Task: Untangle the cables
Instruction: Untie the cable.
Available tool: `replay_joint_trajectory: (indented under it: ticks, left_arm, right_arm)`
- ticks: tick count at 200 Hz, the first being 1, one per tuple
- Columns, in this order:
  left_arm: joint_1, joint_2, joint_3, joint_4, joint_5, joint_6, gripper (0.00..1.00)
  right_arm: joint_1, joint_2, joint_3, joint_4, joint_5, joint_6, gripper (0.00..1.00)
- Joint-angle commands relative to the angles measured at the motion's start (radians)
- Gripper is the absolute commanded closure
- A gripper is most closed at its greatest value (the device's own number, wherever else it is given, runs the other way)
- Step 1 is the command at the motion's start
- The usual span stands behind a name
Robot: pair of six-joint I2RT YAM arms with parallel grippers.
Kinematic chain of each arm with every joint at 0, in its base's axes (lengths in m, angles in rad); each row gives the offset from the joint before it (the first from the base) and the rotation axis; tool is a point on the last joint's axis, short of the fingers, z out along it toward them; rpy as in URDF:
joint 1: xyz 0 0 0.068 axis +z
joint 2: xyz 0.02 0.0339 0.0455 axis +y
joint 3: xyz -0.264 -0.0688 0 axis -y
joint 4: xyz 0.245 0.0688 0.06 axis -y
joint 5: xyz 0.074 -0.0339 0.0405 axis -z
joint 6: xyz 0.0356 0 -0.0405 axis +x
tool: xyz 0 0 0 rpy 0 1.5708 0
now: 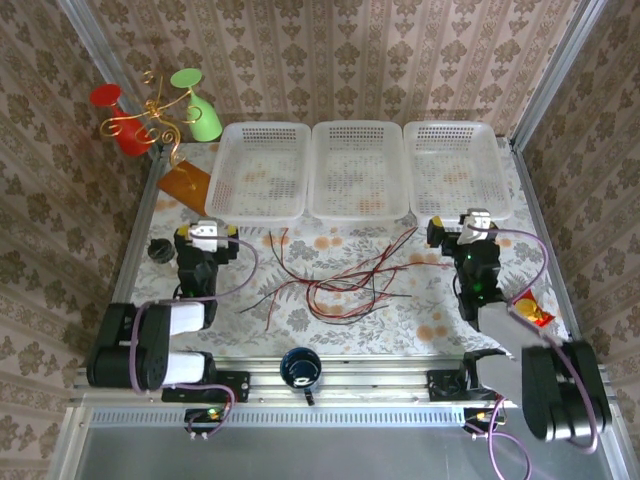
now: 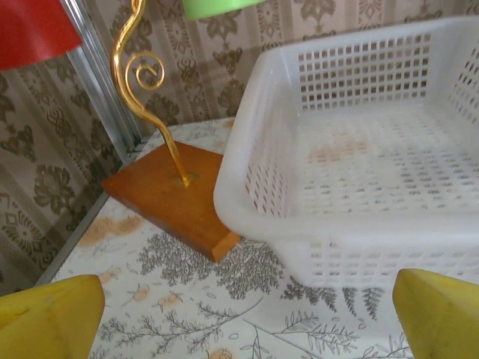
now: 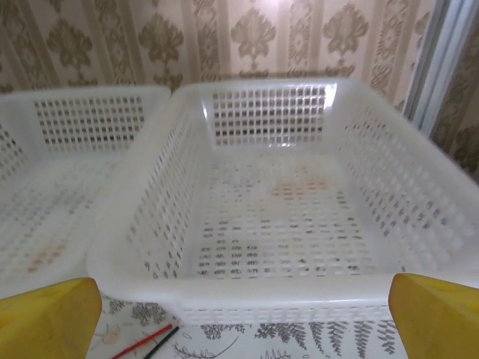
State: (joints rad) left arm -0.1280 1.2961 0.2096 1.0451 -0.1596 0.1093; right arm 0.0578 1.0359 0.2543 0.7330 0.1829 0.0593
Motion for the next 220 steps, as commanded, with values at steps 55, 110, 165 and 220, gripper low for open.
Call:
replay_joint_trajectory:
  ticks: [55,110,165,220]
  left_arm:
    - [-0.105,-0.351,0.193,-0.719,-0.129,-0.127,0.00]
    - [-0.293,-0.389,0.423,-1.244,-0.117,-0.240,0.00]
    - [-0.468,-0.359,0.460,-1.316,-0.027,-0.450,0.01]
    - [-0.574,-0.253,0.454,-1.239,-0.012,-0.534,0.05]
  right_arm:
    - [0.073,-0.261,0.224,-0.930,0.165,0.343,0.00]
    - [0.310,-0.079,0.309,-1.046,-0.080,0.551,0.04]
    - [0.464,0.205,0.390,-0.924,-0.234,0.613,0.31]
    - [0.476,0.406,0.449,-0.834,-0.329,0.633,0.60]
